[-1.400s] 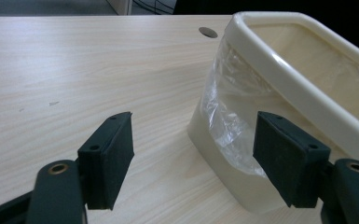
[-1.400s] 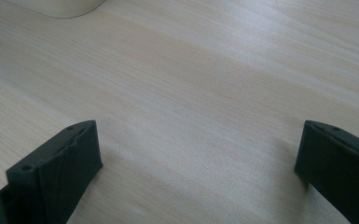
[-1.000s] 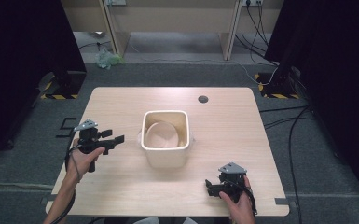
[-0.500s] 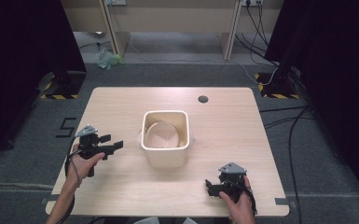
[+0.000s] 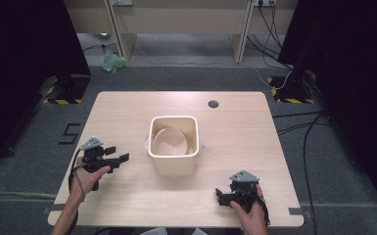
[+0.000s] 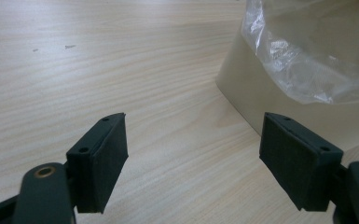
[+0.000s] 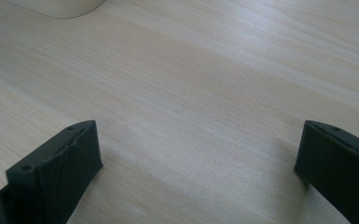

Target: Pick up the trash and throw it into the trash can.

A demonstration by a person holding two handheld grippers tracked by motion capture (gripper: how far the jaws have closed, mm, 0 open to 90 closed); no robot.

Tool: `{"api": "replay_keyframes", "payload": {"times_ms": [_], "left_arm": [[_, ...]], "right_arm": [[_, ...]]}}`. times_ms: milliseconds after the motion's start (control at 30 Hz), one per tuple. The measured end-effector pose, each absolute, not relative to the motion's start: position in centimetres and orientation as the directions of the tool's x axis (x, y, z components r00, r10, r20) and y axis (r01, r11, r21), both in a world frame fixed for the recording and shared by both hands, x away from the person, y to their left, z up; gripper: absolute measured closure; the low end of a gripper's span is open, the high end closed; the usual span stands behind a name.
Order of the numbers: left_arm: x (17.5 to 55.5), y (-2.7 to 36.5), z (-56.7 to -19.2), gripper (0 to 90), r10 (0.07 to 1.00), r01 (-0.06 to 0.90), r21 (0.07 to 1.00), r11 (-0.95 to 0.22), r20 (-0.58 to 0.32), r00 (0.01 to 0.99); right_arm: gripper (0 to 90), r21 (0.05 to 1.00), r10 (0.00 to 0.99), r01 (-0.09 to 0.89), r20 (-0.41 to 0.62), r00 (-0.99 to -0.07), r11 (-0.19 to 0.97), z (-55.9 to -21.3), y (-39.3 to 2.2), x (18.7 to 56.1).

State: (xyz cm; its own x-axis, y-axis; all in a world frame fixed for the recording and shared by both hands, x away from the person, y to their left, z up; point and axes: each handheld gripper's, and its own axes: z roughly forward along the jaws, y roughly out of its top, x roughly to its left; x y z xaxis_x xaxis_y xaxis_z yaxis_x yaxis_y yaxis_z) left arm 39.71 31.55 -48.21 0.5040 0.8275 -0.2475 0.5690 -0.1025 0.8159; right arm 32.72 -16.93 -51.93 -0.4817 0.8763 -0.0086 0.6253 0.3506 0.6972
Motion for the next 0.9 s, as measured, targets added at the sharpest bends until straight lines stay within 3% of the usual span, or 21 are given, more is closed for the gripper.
{"api": "replay_keyframes", "payload": {"times_ms": [900], "left_arm": [[38.1, 31.2, -50.4, 17.8, 0.849, 0.589, 0.787, -0.181, -0.177, 0.498]], "right_arm": [[0.4, 0.697, 0.876, 0.625, -0.009, -0.482, 0.351, -51.9, -16.9, 32.7]]}}
